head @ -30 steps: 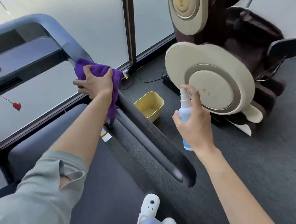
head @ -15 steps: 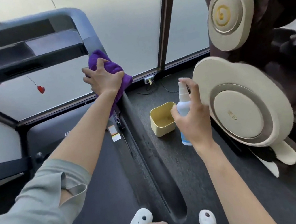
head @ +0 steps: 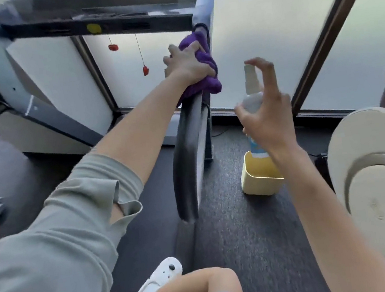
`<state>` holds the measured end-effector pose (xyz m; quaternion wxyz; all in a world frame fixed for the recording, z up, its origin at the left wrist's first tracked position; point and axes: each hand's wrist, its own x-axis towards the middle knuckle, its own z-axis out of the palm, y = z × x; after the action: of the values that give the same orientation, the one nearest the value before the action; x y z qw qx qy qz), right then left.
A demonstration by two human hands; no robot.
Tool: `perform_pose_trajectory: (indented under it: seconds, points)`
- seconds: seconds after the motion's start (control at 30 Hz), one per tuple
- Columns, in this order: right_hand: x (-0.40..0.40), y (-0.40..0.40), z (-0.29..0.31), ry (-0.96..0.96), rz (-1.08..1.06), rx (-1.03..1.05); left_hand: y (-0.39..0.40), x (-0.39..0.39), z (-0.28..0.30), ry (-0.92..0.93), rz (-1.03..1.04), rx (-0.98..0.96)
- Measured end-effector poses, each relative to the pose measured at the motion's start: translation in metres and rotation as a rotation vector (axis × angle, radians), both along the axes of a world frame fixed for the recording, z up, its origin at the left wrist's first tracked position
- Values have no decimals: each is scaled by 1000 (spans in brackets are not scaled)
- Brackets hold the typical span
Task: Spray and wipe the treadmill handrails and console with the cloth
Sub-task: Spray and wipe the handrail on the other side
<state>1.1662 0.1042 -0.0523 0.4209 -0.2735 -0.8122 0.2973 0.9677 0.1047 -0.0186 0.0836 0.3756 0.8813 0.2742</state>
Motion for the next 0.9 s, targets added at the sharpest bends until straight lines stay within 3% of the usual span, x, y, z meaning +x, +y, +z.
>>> perform_pose_trajectory:
  seconds: [0.3, 0.5, 0.67, 0.8, 0.9]
  points:
    - [49, -29, 6, -16, 129, -61, -79, 57, 1, -74, 59, 42]
    - [56, -24, 5, 9, 145, -94, -98, 74, -1, 13, 106, 130]
    - [42, -16, 2, -3, 122, -103, -84, 58, 5, 50, 115, 297]
    - [20, -6, -2, 3, 83, -119, -49, 20, 21, -71, 188, 434]
    - [-3, 3, -4, 17, 39, -154, -17, -7, 23, -109, 157, 418]
